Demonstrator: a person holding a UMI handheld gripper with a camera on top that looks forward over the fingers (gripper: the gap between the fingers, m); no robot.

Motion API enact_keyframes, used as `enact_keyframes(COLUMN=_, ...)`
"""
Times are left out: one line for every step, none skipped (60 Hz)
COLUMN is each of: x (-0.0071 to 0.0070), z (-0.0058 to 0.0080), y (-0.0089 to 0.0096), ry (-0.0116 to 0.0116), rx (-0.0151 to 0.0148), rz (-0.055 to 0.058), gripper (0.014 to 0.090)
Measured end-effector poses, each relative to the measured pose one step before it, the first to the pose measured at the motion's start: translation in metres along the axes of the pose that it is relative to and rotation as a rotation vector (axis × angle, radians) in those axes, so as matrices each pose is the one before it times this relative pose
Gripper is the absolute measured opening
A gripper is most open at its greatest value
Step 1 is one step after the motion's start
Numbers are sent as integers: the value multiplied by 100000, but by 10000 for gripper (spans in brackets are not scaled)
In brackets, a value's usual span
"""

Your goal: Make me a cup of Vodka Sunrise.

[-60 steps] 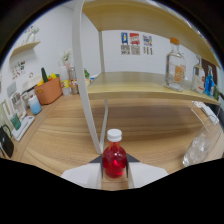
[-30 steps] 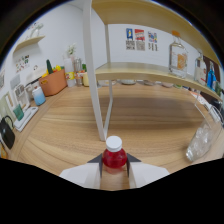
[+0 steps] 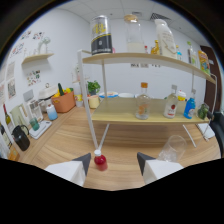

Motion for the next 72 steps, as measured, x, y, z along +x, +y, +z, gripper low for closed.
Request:
enact_keyframes(x=511, z=-562, y=-163, ry=493, rx=401, rz=277, gripper=862)
enact_keyframes(x=585, z=-551, y=-105, ry=666, rx=287, rz=247, gripper=864)
enact_keyframes(x=685, z=-510, y=-27, ry=676, rx=369, rz=272, gripper=865)
enact_keyframes(x=579, z=-506, y=1, ry=875, rx=3, rz=344, gripper=864)
enact_keyframes(x=628, z=-520, y=-49, ry=868, rx=-22, rz=134, gripper=865)
enact_keyframes(x=622, z=-441, y=-13, ry=823, rx=129, rz=178, gripper=862)
enact_keyframes(x=650, z=-427, y=27, ry=919, rx=260, rz=123, gripper=862)
enact_keyframes(x=710, z=-392, y=61, ry=1033, rx=256, rz=158, gripper=862)
enact_keyframes(x=715, z=-359, y=127, ry=1062, rx=134, rz=231, gripper=862)
enact_keyframes(x=685, z=-310, y=201, ry=931, rx=-105, rz=267, gripper=861)
enact_keyframes(x=668, z=-262, y=266, ry=812, rx=-357, rz=276, gripper=858)
enact_keyframes(x=632, z=-251, y=292, ry=686, rx=-485, rz=358, gripper=853)
enact_keyframes(x=660, z=-232, y=375, ry=528, rx=-482, rz=454, gripper=851)
enact_keyframes(x=577, z=-230, y=322, ry=667, rx=-678, rz=535, gripper=851)
enact_keyframes(x=555, z=-156, y=309, ry=421, rx=-552, rz=504, gripper=850)
enact_keyframes(x=567, z=-184, y=292, ry=514, rx=-769, rz=491, gripper=850)
enact_keyframes(x=588, z=-189, y=259, ry=695, rx=-688, rz=516, gripper=849)
enact_keyframes(x=607, z=-176, y=204, ry=809, rx=-649, rz=588, gripper=849)
enact_keyframes(x=566, z=-182, y=169, ry=694, rx=-711, rz=621, gripper=850)
enact_keyframes(x=521, z=-155, y=111, ry=423, rx=-702, rz=633, gripper=851)
enact_keyframes(x=474, z=-176, y=-3, ry=276, rx=-572, rz=642, gripper=849)
enact_keyframes(x=483, z=-228, y=-75, ry=360, rx=-97, rz=609, gripper=850)
enact_keyframes(x=531, z=-231, y=-264, ry=523, rx=96, rz=549, gripper=851)
enact_keyframes(x=570, z=-193, y=-373, ry=507, rx=470, rz=340, gripper=849)
enact_keyframes(x=516, z=-273, y=-450, ry=497, rx=563, rz=294, gripper=849)
enact_keyframes(x=465, z=-229, y=-550, ry=331, rx=678, rz=139, gripper=851)
enact_keyframes(x=480, z=-235, y=-590, ry=277, rx=677, rz=12, gripper=851)
enact_keyframes(x=461, z=-232, y=-638, ry=258, rx=630, rz=-25, gripper=852)
enact_keyframes(x=471, z=-202, y=-704, ry=273, rx=652, rz=-50, gripper=851)
enact_keyframes(x=530, z=-184, y=-871, ry=301, rx=652, rz=-39, gripper=851)
enact_keyframes(x=519, z=-233, y=-810, ry=299, rx=902, rz=45, gripper=850)
enact_keyframes(x=501, z=-201, y=-879, ry=290, rx=1162, rz=62, gripper=852)
enact_keyframes(x=452, z=-179, y=-956, ry=93, rx=1233, rz=178, gripper=852)
enact_keyframes(x=415, z=-173, y=-973, ry=-151, rx=1335, rz=242, gripper=851)
enact_keyframes(x=395, z=-154, y=-1025, ry=-174, rx=1379, rz=250, gripper=854)
enact_keyframes(x=423, z=-148, y=-1165, ry=-110, rx=1193, rz=185, gripper=853)
enact_keyframes(x=421, z=-81, y=-1055, ry=-73, rx=1429, rz=191, gripper=852)
enact_keyframes(x=482, z=-15, y=-975, ry=-47, rx=1352, rz=137, gripper=853)
enact_keyframes(x=431, z=20, y=-1000, ry=-24, rx=1330, rz=46, gripper=853)
enact_keyframes(x=446, z=32, y=-1027, ry=32, rx=1319, rz=-108, gripper=853)
enact_keyframes(x=457, z=39, y=-1014, ry=59, rx=1336, rz=-225, gripper=854)
enact_keyframes(x=455, z=95, y=-992, ry=26, rx=1379, rz=-333, gripper=855)
enact_keyframes(x=410, z=125, y=-949, ry=-10, rx=1372, rz=-332, gripper=853)
enact_keyframes(x=384, z=149, y=-960, ry=39, rx=1303, rz=-343, gripper=854)
enact_keyframes(x=321, z=220, y=-981, ry=130, rx=1373, rz=-322, gripper=855)
enact_keyframes(x=407, z=190, y=-876, ry=28, rx=1172, rz=-389, gripper=855)
enact_keyframes(x=383, z=238, y=-846, ry=-50, rx=1143, rz=-363, gripper=855)
enact_keyframes(x=232, z=265, y=-727, ry=-148, rx=859, rz=-223, gripper=852)
enact_keyframes(x=300, z=311, y=-719, ry=-169, rx=889, rz=-163, gripper=854)
enact_keyframes(x=317, z=318, y=-725, ry=-212, rx=936, rz=-68, gripper=853)
enact_keyframes(x=287, z=308, y=-707, ry=-326, rx=1056, rz=-31, gripper=852)
enact_keyframes(x=252, z=355, y=-639, ry=-347, rx=1053, rz=-23, gripper=851)
enact_keyframes(x=223, z=360, y=-664, ry=-266, rx=1020, rz=18, gripper=851)
enact_keyframes(x=288, z=399, y=-571, ry=-149, rx=1013, rz=30, gripper=852)
enact_keyframes(x=226, z=448, y=-492, ry=-114, rx=1157, rz=-104, gripper=851)
enact_keyframes(x=219, z=401, y=-436, ry=-148, rx=897, rz=-107, gripper=852)
enact_keyframes(x=282, z=451, y=-497, ry=-173, rx=838, rz=-257, gripper=855)
enact_keyframes(x=217, z=373, y=-375, ry=-107, rx=744, rz=-256, gripper=852)
enact_keyframes(x=272, z=433, y=-343, ry=50, rx=617, rz=-249, gripper=851)
enact_keyframes(x=268, z=463, y=-269, ry=129, rx=513, rz=-268, gripper=851)
enact_keyframes(x=257, z=464, y=-204, ry=36, rx=262, rz=-347, gripper=850)
enact_keyframes(x=215, z=458, y=-139, ry=-86, rx=178, rz=-370, gripper=851)
enact_keyframes(x=41, z=718, y=-4, ry=-167, rx=532, rz=-192, gripper=851)
enact_keyframes(x=173, z=405, y=-168, ry=-84, rx=268, rz=-186, gripper=851)
enact_keyframes(x=402, z=407, y=-270, ry=-65, rx=308, rz=-256, gripper=851)
enact_keyframes(x=205, z=311, y=-135, ry=-21, rx=321, rz=-293, gripper=851)
enact_keyframes(x=149, z=356, y=-107, ry=-43, rx=307, rz=-235, gripper=850)
enact_keyframes(x=171, z=374, y=-85, ry=-31, rx=166, rz=-165, gripper=850)
enact_keyframes(x=141, z=375, y=-23, ry=19, rx=-34, rz=-56, gripper=850)
enact_keyframes(x=101, z=361, y=-24, ry=-81, rx=-104, rz=72, gripper=852)
enact_keyframes(x=75, z=368, y=-10, ry=-240, rx=-103, rz=173, gripper=851)
enact_keyframes(x=40, z=622, y=44, ry=-449, rx=68, rz=256, gripper=851)
